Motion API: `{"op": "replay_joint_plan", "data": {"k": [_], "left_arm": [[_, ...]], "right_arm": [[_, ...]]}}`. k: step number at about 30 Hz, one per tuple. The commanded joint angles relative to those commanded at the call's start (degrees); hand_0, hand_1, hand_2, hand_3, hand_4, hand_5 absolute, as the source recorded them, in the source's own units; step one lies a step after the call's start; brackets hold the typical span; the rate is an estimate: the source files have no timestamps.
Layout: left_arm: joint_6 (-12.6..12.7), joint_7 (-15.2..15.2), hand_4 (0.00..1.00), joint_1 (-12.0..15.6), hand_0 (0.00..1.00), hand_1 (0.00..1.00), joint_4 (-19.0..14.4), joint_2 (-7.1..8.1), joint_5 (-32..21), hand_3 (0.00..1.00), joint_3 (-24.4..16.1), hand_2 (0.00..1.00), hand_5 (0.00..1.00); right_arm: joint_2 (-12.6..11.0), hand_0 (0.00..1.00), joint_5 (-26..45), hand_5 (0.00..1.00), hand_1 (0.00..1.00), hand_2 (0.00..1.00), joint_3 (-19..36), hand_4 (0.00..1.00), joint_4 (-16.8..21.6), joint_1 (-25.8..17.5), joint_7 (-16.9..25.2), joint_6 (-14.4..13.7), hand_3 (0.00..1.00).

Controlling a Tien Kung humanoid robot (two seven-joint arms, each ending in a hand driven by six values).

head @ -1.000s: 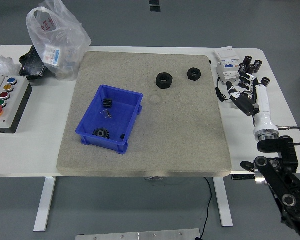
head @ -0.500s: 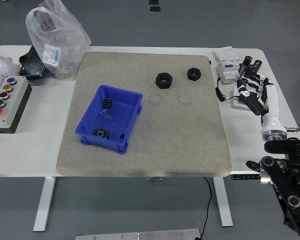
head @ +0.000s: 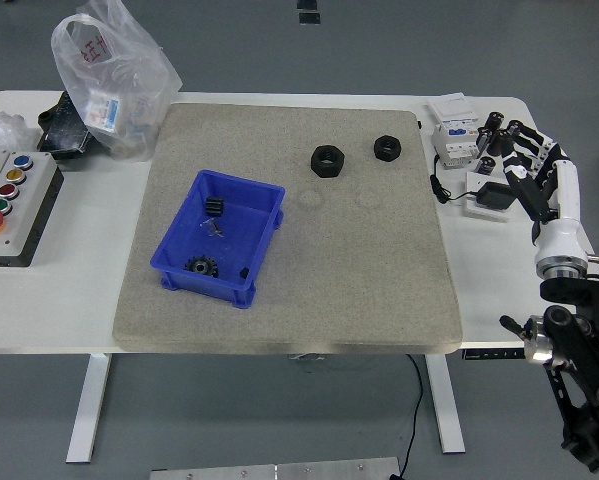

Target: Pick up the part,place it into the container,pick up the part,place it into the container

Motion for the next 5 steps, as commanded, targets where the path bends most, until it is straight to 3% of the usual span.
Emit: {"op": "replay_joint_plan", "data": {"k": [5], "left_arm": [[0.0,0.1,0.630,0.0,0.607,0.631,0.0,-0.07,-0.2,0.630,0.1,0.602,0.267]], "right_arm": [[0.3,0.610,2.4,0.507,0.727,0.772,-0.5,0.789,-0.6,-0.2,1.5,0.6,0.759]]}}
